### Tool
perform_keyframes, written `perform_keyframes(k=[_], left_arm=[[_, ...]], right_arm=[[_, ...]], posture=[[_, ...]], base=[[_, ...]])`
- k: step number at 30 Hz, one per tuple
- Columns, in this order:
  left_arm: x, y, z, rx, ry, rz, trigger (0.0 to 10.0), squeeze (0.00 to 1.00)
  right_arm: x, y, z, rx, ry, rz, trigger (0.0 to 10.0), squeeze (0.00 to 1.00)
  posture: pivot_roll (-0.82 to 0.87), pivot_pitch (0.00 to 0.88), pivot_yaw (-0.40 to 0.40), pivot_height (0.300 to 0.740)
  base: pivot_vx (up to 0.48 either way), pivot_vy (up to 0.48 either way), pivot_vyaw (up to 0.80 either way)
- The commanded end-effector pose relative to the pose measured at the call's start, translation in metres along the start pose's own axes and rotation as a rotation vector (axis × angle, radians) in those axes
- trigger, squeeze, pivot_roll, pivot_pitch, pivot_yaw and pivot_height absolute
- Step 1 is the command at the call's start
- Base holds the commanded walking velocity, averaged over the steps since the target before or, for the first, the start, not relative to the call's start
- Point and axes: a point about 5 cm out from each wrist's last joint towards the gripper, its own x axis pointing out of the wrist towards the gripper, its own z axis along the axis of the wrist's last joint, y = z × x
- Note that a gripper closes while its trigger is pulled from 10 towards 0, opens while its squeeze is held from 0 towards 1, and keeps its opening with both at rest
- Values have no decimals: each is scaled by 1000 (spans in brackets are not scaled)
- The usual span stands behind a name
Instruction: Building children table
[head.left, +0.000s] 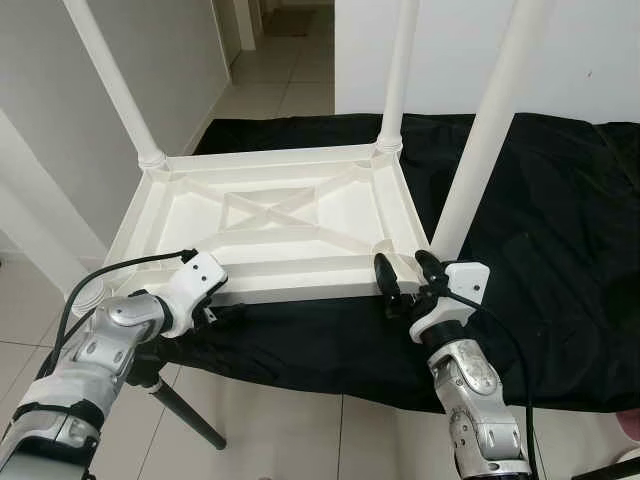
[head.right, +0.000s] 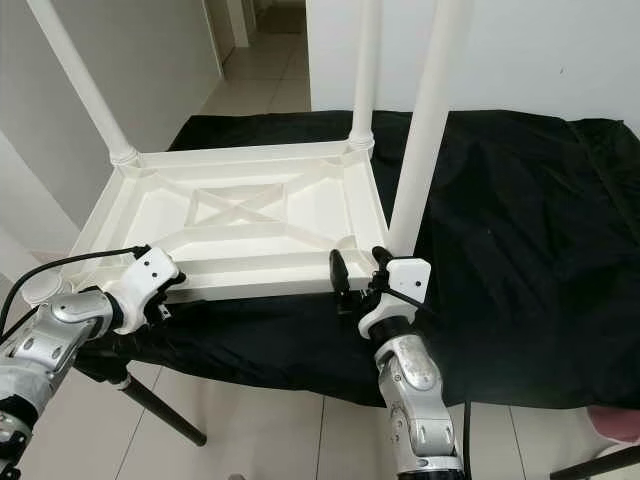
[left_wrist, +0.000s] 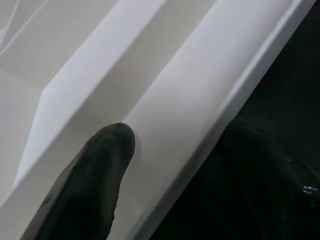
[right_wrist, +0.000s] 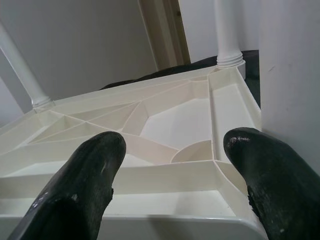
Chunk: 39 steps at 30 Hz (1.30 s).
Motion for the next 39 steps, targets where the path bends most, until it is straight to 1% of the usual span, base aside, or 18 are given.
perform_keyframes(k=[1,2,3,4,5,6,7,8,12,16,19,23,27,28,29,30,34,39], left_arm=[[0,0,-2,-32,-1,-34,10000,0],[0,-1,-3,-46,-6,-48,7569,0],[0,-1,-3,-46,-6,-48,7569,0],[0,-1,-3,-66,-12,-50,4431,0],[0,-1,-3,-66,-12,-50,4431,0],[1,-1,-3,-81,-22,-48,1961,0],[2,-1,-3,-95,-30,-47,588,0],[3,-2,-3,-100,-33,-46,0,0],[7,-5,-2,-115,-39,-39,0,0],[17,-15,3,-141,-82,-19,0,0],[19,-17,6,-147,-96,-15,0,0],[36,-39,28,-170,-190,-14,0,0],[44,-49,39,-163,-227,-32,0,0],[48,-54,45,-160,-244,-44,5765,0],[48,-54,45,-160,-244,-44,5765,0],[50,-58,49,-159,-254,-52,10000,0],[55,-68,64,-148,-303,-63,10000,0],[50,-78,76,-127,-352,-85,10000,0]], right_arm=[[1,3,2,-2,-16,-2,10000,0],[1,6,1,1,-17,6,10000,0],[1,6,1,1,-17,6,10000,0],[3,9,0,5,-20,12,10000,0],[3,9,0,5,-20,12,10000,0],[4,10,1,10,-23,14,10000,0],[6,11,1,13,-25,15,10000,0],[8,11,1,15,-28,15,10000,0],[11,13,2,17,-31,18,10000,0],[16,17,1,19,-33,33,10000,0],[17,18,1,20,-34,35,10000,0],[22,23,-1,23,-30,51,10000,0],[23,25,-2,23,-27,54,10000,0],[23,25,-3,23,-25,55,10000,0],[23,25,-3,23,-25,55,10000,0],[24,25,-4,22,-24,56,10000,0],[24,25,-5,19,-22,57,10000,0],[23,22,-7,6,-15,51,10000,0]], posture=[[-58,37,126,740],[-58,37,126,740],[-58,37,126,740],[-55,34,127,740],[-55,34,127,740],[-52,31,126,740],[-52,31,126,740],[-52,31,126,740],[-52,31,126,740],[-40,25,114,740],[-40,25,114,740],[-33,27,104,740],[-30,29,101,740],[-30,29,101,740],[-30,29,101,740],[-30,29,101,740],[-28,32,99,740],[-28,32,101,740]], base=[[0,0,0],[0,0,0],[0,0,0],[0,0,0],[0,0,0],[0,0,0],[0,0,0],[0,0,0],[0,0,0],[0,0,0],[0,0,0],[0,0,0],[0,0,0],[0,0,0],[0,0,0],[0,0,0],[0,0,0],[0,0,0]])
